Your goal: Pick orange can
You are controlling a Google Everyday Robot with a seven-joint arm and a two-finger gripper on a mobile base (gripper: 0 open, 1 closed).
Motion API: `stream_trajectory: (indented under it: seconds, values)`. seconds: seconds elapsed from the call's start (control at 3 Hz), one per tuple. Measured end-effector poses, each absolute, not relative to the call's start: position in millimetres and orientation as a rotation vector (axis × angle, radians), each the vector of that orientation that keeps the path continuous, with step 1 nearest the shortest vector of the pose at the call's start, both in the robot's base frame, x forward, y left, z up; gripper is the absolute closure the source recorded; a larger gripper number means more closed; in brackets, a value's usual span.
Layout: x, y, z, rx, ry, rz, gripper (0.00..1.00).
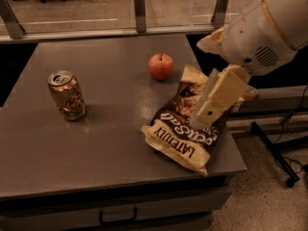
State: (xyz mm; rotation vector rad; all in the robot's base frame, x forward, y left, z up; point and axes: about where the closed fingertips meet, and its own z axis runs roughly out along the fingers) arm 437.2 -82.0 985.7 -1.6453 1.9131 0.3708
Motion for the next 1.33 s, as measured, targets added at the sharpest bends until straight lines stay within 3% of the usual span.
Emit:
stream_trajectory:
  seconds: [0.33, 1.0, 1.33]
  values:
    - [425, -16, 995, -1.582, 1.760, 0.511, 0.00]
    - [426, 0, 1007, -1.538, 1.729, 0.529, 0.00]
    - [429, 32, 986, -1.520, 1.707, 0.547, 0.00]
